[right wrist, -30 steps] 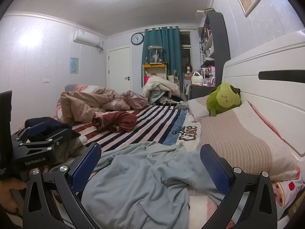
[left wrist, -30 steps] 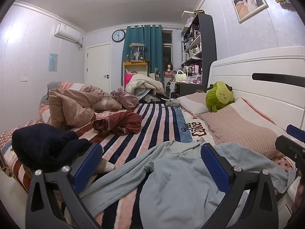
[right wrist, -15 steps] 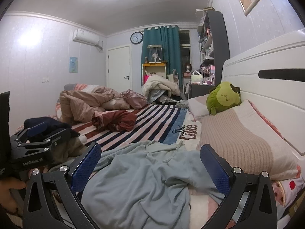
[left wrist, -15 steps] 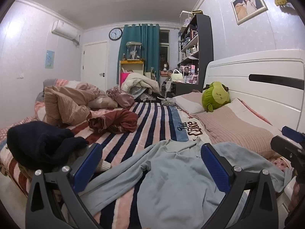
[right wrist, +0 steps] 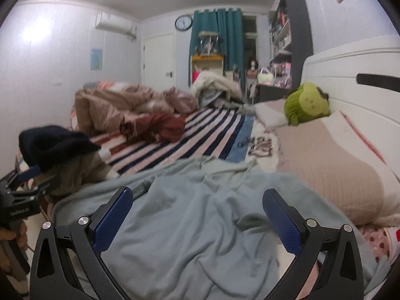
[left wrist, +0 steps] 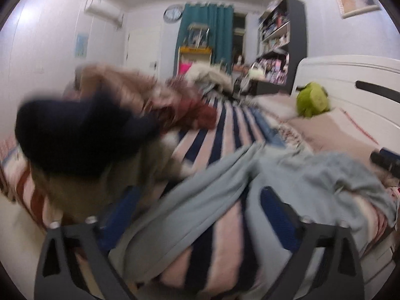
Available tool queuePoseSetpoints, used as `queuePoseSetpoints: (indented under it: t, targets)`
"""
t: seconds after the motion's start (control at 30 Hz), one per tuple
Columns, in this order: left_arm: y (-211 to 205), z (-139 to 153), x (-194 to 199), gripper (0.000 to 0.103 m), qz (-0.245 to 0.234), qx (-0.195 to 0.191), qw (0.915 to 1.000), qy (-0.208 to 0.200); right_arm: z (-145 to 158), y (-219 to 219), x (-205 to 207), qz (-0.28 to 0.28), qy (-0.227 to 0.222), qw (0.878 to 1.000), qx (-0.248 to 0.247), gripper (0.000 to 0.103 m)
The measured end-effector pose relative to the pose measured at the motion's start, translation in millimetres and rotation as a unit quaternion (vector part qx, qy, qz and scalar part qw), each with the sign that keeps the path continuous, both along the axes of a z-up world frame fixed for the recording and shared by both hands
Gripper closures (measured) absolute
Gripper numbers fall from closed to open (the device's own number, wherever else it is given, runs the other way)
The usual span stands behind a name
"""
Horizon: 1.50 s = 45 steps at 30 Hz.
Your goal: Fold small clothes
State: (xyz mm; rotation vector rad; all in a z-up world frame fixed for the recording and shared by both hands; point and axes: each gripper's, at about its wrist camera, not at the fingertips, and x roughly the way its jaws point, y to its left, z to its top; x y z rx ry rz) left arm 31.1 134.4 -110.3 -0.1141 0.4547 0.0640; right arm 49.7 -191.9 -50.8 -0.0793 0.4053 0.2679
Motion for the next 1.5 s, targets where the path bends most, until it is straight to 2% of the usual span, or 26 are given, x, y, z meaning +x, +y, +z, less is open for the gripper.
queuePoseSetpoints:
  t: [0.03,0.17,0.27,0.33,0.47,0.53,0.6,0.8,0.97,1.03,1.17,1.27,1.37,1.5]
  targets:
    - [14,-15,1,0.029,0.002,-0.016,0.9997,0.019,-3,3,2,0.001,0.004,1.000,-0.003,0.000]
    - [47,-56,7,0.038,0.032,-0.036,0.9966,0.068,-14,18,15,0.007,0.026,1.000,-0.015,0.000]
    - [62,-78,12,0.053,0.037,-0.050,0.9941,0.089,-18,32,23,0.007,0.037,0.999,-0.028,0.000]
    - [69,-87,14,0.063,0.040,-0.057,0.9926,0.099,-20,39,28,0.008,0.042,0.999,-0.032,0.000]
    - [73,-94,15,0.072,0.044,-0.059,0.9924,0.099,-26,46,36,0.008,0.056,0.998,-0.039,0.000]
    - [74,-92,14,0.089,0.049,-0.056,0.9921,0.100,-30,50,40,0.007,0.064,0.997,-0.044,0.000]
    - [75,-92,14,0.097,0.048,-0.050,0.9924,0.102,-33,53,43,0.009,0.068,0.997,-0.044,0.000]
    - [64,-78,14,0.101,0.038,-0.040,0.9936,0.099,-32,53,45,0.012,0.069,0.997,-0.038,0.000]
    - [46,-53,11,0.101,0.016,-0.033,0.9962,0.078,-31,46,45,0.015,0.071,0.997,-0.022,0.000]
    - [35,-39,10,0.101,-0.001,-0.040,0.9972,0.064,-32,41,45,0.013,0.075,0.997,-0.016,0.000]
    - [-9,-2,9,0.101,-0.060,-0.012,0.9978,0.027,-32,23,43,0.010,0.075,0.997,0.001,0.000]
    - [-42,23,15,0.101,-0.104,-0.025,0.9942,0.006,-32,4,41,0.008,0.075,0.997,0.011,0.000]
    - [-89,43,27,0.101,-0.149,-0.010,0.9887,-0.004,-31,-20,36,-0.001,0.062,0.998,0.027,0.000]
    - [-162,51,51,0.101,-0.224,-0.001,0.9746,0.005,-29,-65,27,-0.025,0.050,0.997,0.050,0.000]
